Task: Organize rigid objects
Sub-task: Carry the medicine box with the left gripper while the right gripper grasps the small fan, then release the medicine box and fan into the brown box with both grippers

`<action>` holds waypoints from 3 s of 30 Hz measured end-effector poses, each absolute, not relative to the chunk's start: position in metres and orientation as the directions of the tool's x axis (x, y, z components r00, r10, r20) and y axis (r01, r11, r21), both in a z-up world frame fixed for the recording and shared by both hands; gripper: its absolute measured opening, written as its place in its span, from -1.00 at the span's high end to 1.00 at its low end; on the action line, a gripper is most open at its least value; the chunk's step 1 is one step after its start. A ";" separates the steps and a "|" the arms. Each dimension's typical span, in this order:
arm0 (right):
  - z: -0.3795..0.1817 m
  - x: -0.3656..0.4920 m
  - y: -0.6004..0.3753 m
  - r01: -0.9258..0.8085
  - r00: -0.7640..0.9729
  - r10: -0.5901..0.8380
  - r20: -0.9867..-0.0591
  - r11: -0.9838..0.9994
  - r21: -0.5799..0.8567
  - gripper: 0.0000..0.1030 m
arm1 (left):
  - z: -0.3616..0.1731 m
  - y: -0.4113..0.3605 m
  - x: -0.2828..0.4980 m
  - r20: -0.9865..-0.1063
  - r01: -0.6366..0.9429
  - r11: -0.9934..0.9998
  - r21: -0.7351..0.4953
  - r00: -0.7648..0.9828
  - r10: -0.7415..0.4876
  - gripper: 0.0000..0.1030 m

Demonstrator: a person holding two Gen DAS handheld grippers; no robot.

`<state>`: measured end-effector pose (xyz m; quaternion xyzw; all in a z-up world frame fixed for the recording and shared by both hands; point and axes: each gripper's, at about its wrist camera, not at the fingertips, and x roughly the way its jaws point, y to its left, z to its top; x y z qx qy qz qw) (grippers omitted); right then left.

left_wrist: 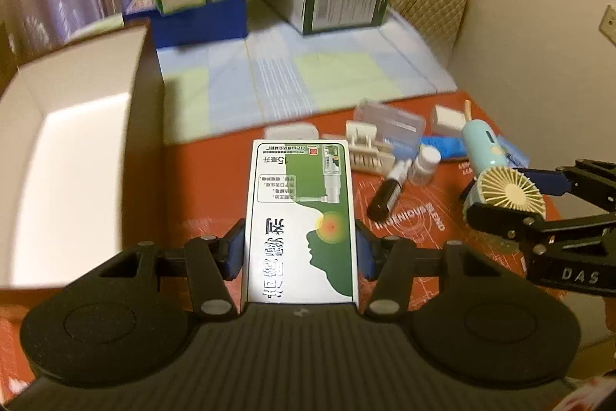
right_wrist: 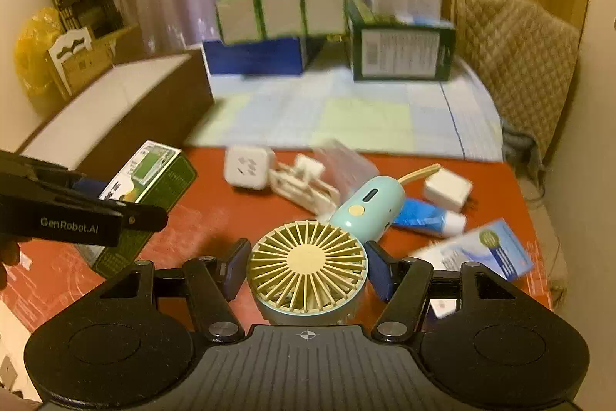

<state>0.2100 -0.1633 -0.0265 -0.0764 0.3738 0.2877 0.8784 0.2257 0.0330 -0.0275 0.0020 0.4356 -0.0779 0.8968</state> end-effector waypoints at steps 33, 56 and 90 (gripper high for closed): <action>0.011 0.171 0.090 -0.861 0.456 0.755 -0.472 0.508 -0.019 -0.16 | 0.013 0.253 0.212 -0.742 -0.183 0.981 -0.060 0.665 0.079 0.01; -0.035 0.224 0.156 -0.887 0.385 0.786 -0.483 0.460 0.043 -0.16 | -0.023 0.295 0.248 -0.820 -0.222 0.971 -0.083 0.569 0.060 0.01; -0.039 0.225 0.126 -0.842 0.368 0.710 -0.601 0.528 0.107 -0.18 | -0.023 0.281 0.248 -0.820 -0.183 0.981 -0.065 0.570 0.052 -0.18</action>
